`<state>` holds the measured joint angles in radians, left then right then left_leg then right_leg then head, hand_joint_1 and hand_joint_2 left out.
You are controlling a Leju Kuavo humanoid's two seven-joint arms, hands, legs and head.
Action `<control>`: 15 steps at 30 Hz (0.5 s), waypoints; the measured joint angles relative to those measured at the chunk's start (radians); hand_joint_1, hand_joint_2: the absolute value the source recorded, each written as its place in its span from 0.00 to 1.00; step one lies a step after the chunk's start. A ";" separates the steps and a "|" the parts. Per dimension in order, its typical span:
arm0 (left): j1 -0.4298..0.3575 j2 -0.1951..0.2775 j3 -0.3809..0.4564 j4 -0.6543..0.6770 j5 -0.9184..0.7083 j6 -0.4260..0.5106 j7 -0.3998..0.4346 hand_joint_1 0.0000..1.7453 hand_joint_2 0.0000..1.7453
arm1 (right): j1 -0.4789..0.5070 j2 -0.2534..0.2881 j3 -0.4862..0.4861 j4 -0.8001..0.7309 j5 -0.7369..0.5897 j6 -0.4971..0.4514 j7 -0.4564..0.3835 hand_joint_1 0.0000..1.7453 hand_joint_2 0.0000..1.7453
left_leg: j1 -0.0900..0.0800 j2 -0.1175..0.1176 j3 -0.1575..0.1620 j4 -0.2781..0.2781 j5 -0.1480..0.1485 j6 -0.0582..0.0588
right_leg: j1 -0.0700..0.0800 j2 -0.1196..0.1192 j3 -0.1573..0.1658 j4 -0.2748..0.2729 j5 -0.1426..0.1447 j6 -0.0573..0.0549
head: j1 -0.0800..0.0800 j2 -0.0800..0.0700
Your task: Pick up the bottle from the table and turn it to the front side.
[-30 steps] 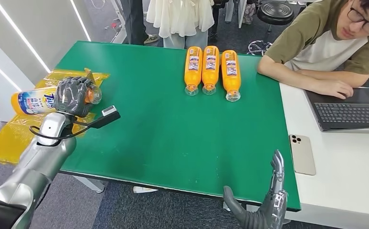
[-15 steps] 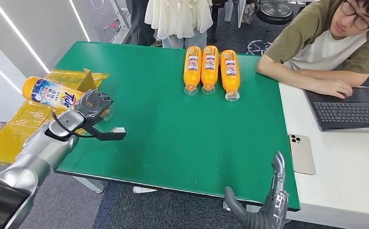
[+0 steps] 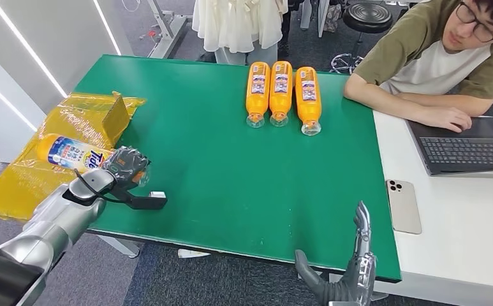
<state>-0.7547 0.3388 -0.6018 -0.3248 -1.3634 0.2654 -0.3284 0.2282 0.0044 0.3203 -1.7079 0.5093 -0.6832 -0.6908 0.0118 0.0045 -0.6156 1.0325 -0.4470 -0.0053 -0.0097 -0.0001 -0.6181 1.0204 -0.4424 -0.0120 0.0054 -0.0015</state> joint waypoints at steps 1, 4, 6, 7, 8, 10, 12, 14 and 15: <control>0.011 -0.002 0.004 0.002 0.008 0.000 -0.003 1.00 1.00 | 0.000 -0.002 0.001 0.002 -0.003 0.000 -0.001 0.00 1.00 | 0.000 0.000 0.000 0.000 0.000 0.000 | 0.000 0.000 0.000 0.000 0.000 0.000 | 0.000 0.000; 0.031 -0.006 0.013 0.007 0.020 0.001 -0.007 1.00 1.00 | -0.001 -0.008 0.002 0.006 -0.005 0.000 -0.001 0.00 1.00 | 0.000 0.000 0.000 0.000 0.000 0.000 | 0.000 0.000 0.000 0.000 0.000 0.000 | 0.000 0.000; 0.033 -0.007 0.017 0.009 0.023 0.001 -0.007 1.00 1.00 | -0.001 -0.010 0.002 0.008 -0.005 0.000 -0.002 0.00 1.00 | 0.000 -0.001 0.000 0.000 0.000 0.000 | 0.000 -0.001 0.000 0.000 0.000 0.000 | 0.000 0.000; 0.033 -0.008 0.019 0.010 0.023 0.001 -0.007 1.00 1.00 | -0.002 -0.010 0.002 0.009 -0.005 0.000 -0.002 0.00 1.00 | 0.000 -0.001 0.000 0.000 0.000 0.000 | 0.000 -0.001 0.000 0.000 0.000 0.000 | 0.000 0.000; 0.033 -0.008 0.021 0.010 0.023 0.000 -0.007 1.00 1.00 | -0.002 -0.011 0.003 0.010 -0.005 0.000 -0.002 0.00 1.00 | 0.000 -0.001 0.000 0.000 0.000 0.000 | 0.000 -0.001 0.000 0.000 0.000 0.000 | 0.000 0.000; 0.034 -0.010 0.023 0.012 0.023 0.000 -0.007 1.00 1.00 | -0.002 -0.013 0.003 0.011 -0.005 0.000 -0.002 0.00 1.00 | 0.000 -0.001 0.000 0.000 0.000 0.000 | 0.000 -0.001 0.000 0.000 0.000 0.000 | 0.000 0.000; 0.034 -0.011 0.025 0.013 0.023 0.000 -0.007 1.00 1.00 | -0.002 -0.014 0.003 0.011 -0.005 0.000 -0.002 0.00 1.00 | 0.000 -0.001 0.000 0.000 0.000 0.000 | 0.000 -0.001 0.000 0.000 0.000 0.000 | 0.000 0.000; 0.034 -0.011 0.026 0.014 0.023 0.000 -0.007 1.00 1.00 | -0.002 -0.015 0.003 0.011 -0.005 0.000 -0.002 0.00 1.00 | 0.000 -0.001 0.000 0.000 0.000 0.000 | 0.000 -0.001 0.000 0.000 0.000 0.000 | 0.000 0.000; 0.034 -0.012 0.027 0.014 0.023 0.000 -0.007 1.00 1.00 | -0.002 -0.015 0.003 0.011 -0.005 0.000 -0.002 0.00 1.00 | 0.000 -0.001 0.000 0.000 0.000 0.000 | 0.000 -0.001 0.000 0.000 0.000 0.000 | 0.000 0.000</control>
<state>-0.7211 0.3270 -0.5751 -0.3107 -1.3400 0.2655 -0.3354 0.2263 -0.0110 0.3236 -1.6968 0.5047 -0.6832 -0.6924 0.0119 0.0036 -0.6156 1.0325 -0.4471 -0.0056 -0.0097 -0.0009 -0.6177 1.0206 -0.4428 -0.0116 0.0054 -0.0015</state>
